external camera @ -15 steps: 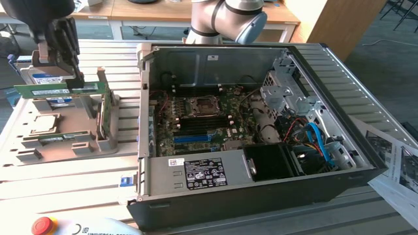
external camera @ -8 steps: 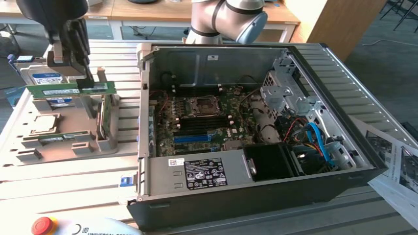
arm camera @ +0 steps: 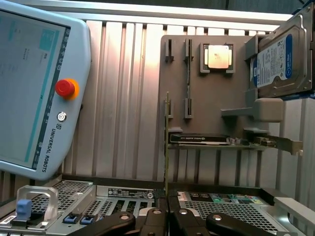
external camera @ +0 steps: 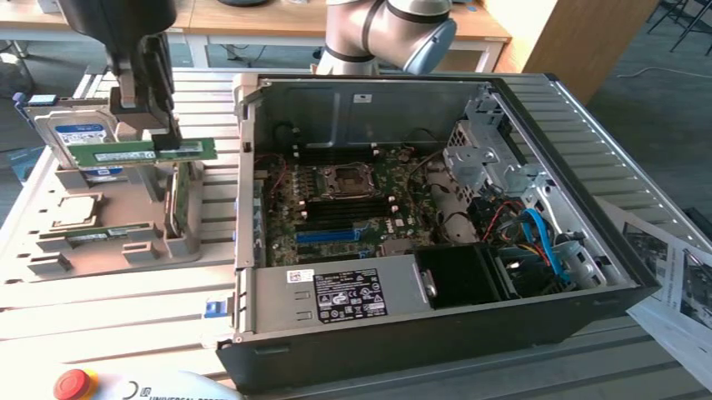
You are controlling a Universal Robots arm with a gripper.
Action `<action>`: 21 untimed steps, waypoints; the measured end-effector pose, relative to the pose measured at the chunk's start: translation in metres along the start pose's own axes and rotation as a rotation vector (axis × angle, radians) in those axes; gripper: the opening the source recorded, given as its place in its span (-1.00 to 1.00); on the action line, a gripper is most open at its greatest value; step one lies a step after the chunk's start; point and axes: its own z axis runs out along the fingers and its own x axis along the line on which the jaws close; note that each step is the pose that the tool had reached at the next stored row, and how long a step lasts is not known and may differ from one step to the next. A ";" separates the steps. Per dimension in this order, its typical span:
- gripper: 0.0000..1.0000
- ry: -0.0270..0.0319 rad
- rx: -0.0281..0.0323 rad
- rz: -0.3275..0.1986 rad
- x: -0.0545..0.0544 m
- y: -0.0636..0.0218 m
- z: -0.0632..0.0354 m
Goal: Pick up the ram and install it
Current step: 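Pick up the ram and move it above insertion slot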
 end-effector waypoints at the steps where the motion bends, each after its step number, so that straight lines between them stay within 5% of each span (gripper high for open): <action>1: -0.76 0.0000 -0.0001 0.000 0.000 -0.0024 0.0000; 21: -0.76 -0.0001 -0.0003 0.000 0.004 -0.0493 0.0002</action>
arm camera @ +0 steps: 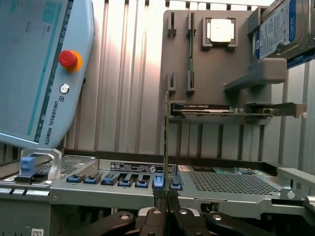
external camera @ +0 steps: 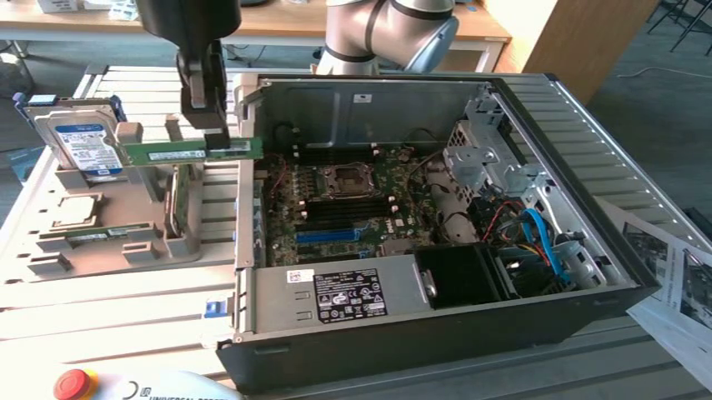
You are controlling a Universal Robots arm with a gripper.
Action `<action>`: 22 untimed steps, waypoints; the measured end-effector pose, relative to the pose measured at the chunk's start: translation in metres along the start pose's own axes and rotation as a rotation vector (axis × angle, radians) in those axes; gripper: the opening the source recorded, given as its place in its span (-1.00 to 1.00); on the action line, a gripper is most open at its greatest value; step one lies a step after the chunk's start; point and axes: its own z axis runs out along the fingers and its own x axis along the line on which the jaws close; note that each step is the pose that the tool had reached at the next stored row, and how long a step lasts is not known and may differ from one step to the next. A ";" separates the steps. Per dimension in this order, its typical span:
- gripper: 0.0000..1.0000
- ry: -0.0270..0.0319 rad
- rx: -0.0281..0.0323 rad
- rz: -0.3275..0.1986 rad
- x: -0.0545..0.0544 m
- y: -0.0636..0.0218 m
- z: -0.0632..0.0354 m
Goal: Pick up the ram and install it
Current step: 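Pick up the ram and move it above insertion slot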
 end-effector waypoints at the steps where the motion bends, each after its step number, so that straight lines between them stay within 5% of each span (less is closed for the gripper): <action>1: -0.76 0.0001 -0.0001 0.000 0.000 -0.0026 0.0000; 22: -0.76 0.0000 -0.0010 0.000 0.006 -0.0639 0.0002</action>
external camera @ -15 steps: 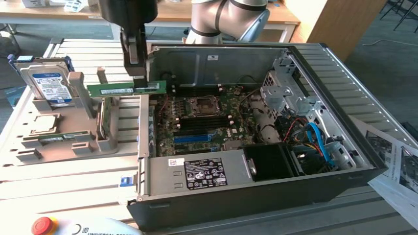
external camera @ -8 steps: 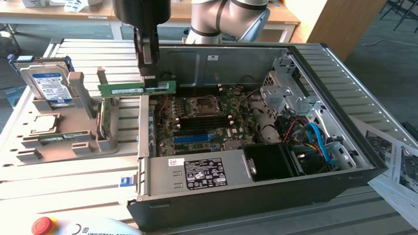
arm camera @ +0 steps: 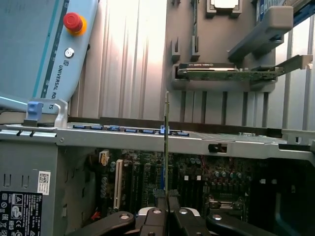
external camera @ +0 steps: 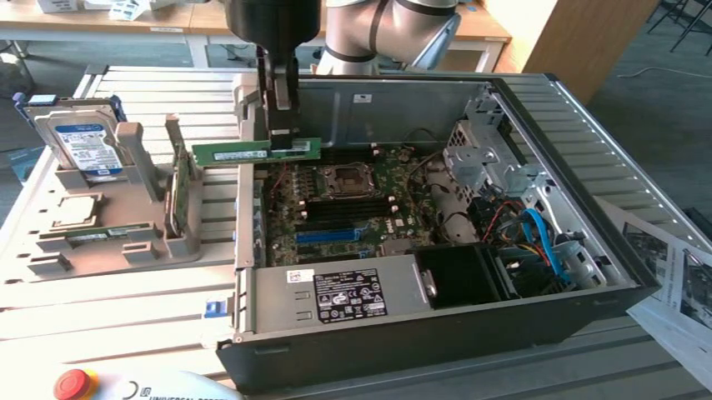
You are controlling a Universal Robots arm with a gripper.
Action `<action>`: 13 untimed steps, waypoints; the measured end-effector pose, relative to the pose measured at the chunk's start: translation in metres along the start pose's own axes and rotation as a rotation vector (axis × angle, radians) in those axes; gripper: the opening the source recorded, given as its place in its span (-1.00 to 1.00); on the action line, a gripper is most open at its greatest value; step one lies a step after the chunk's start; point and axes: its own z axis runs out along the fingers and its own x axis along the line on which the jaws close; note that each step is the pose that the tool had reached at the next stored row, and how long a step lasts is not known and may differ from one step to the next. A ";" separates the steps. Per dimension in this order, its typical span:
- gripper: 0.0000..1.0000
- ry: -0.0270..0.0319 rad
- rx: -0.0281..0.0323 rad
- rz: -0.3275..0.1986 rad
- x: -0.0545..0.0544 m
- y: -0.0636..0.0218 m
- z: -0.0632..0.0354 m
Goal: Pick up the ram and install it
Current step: 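Pick up the ram and move it above insertion slot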
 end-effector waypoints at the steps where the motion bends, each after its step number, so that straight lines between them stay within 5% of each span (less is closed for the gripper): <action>1: -0.76 0.0001 -0.0001 0.000 0.000 -0.0030 0.0000; 13: -0.76 0.0001 -0.0005 0.000 0.005 -0.0389 0.0000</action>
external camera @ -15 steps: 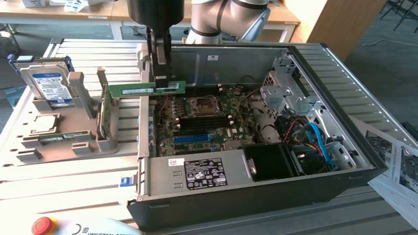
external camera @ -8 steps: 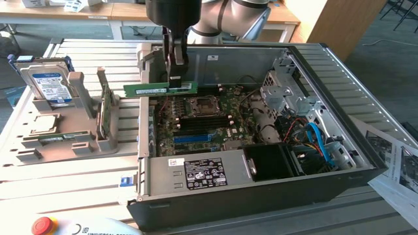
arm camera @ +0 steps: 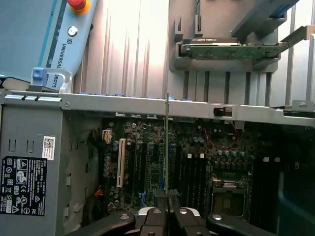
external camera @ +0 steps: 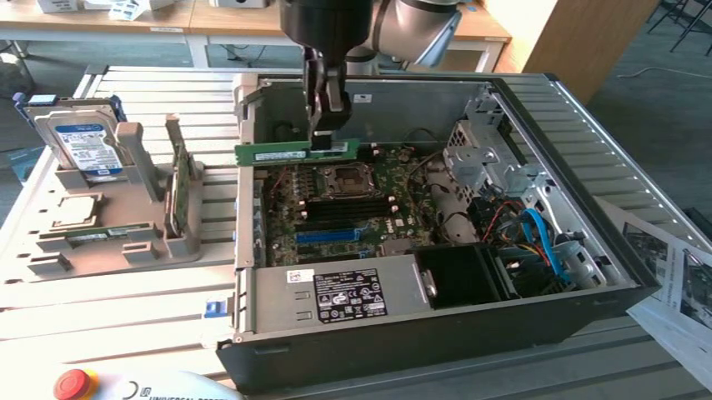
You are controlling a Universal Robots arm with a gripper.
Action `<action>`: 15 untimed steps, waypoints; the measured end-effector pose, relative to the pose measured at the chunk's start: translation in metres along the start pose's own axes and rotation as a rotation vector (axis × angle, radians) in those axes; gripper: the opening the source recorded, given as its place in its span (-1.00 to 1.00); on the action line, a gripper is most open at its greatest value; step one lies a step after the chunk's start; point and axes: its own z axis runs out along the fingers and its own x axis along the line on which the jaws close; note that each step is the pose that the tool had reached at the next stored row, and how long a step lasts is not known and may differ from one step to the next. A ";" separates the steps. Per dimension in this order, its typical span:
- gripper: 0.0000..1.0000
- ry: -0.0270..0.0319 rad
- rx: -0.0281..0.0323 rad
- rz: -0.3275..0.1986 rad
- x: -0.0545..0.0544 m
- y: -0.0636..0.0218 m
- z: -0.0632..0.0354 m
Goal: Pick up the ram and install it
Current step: 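Pick up the ram and move it above insertion slot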
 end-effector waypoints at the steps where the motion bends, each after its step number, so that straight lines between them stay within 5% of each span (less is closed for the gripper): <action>1: -0.76 0.0000 0.0000 0.000 0.000 -0.0029 0.0000; 15: -0.76 0.0000 -0.0003 0.000 0.005 -0.0433 0.0001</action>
